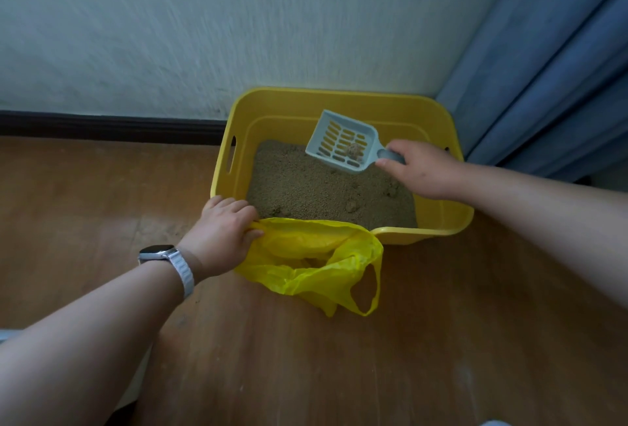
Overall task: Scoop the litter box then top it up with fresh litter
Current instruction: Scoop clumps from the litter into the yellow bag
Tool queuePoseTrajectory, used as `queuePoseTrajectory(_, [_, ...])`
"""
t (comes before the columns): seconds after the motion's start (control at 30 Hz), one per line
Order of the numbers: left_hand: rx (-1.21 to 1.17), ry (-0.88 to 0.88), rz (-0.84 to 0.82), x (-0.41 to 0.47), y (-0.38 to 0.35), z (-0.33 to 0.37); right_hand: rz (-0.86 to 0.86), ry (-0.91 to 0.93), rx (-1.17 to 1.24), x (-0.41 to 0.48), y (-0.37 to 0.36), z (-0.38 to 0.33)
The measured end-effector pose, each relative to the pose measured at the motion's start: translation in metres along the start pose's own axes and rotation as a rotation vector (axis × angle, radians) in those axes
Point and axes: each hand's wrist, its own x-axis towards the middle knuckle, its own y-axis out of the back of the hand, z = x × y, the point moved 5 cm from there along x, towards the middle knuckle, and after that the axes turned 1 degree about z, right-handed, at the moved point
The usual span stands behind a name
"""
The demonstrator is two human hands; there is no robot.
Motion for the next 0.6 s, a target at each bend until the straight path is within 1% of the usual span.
queuePoseTrajectory(0.13, [0.007, -0.011, 0.006, -0.001, 0.001, 0.002, -0.039, -0.043, 0.029, -0.010, -0.015, 0.012])
queuePoseTrajectory(0.3, [0.000, 0.010, 0.002, -0.001, -0.002, 0.000, 0.014, -0.083, 0.046, -0.007, -0.013, 0.018])
queuePoseTrajectory(0.43, [-0.011, 0.016, 0.014, -0.002, -0.002, -0.001, -0.024, -0.054, 0.061, -0.005, -0.021, 0.010])
queuePoseTrajectory(0.53, [-0.014, 0.024, 0.003, -0.002, -0.002, 0.000, 0.015, -0.101, 0.046, -0.003, -0.020, 0.009])
queuePoseTrajectory(0.6, [-0.020, 0.025, 0.002, -0.002, -0.001, 0.000, 0.003, -0.061, 0.022, -0.001, -0.022, 0.001])
